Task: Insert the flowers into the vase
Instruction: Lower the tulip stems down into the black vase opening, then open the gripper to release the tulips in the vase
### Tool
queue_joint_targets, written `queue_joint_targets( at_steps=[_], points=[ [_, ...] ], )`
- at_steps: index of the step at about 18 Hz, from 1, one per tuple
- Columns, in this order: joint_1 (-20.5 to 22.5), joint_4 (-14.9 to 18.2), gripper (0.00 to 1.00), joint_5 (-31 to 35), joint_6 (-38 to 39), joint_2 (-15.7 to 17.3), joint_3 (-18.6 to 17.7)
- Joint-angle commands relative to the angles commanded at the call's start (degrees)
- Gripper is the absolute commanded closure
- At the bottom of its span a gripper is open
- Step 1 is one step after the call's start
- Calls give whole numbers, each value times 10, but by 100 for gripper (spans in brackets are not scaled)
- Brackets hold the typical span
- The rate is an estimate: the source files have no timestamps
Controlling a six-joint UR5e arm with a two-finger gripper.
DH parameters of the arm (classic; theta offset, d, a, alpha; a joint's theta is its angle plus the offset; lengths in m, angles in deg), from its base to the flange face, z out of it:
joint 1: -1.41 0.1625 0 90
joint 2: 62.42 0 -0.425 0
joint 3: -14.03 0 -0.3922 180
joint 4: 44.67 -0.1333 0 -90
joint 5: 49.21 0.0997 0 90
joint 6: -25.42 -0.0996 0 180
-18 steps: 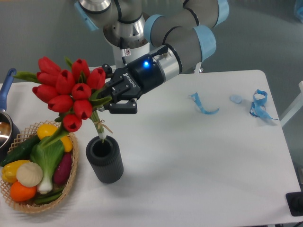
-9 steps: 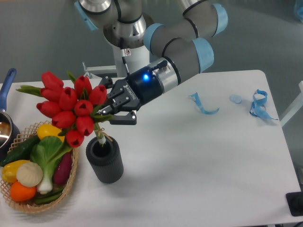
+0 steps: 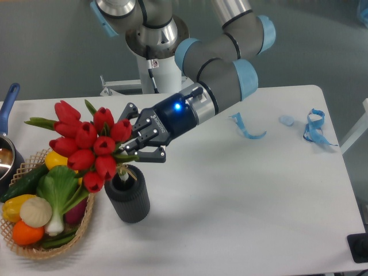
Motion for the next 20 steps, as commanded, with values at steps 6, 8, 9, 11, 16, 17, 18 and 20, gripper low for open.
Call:
queue_joint_targets(
  at_steps=[6, 8, 9, 11, 16, 17, 18, 20],
  points=[
    [-21, 0, 81, 62, -9, -20, -7],
    [-21, -1, 81, 62, -11, -22, -13],
    [-20, -1, 81, 62, -18, -24, -19],
    [-14, -1, 81, 62, -46, -24, -37],
    [4, -3, 79, 62, -66, -24, -51],
    [4, -3, 79, 63, -66, -25, -52],
    [5, -2, 79, 64, -66, -25, -53],
    [5, -2, 78, 64, -66, -25, -58]
  ],
)
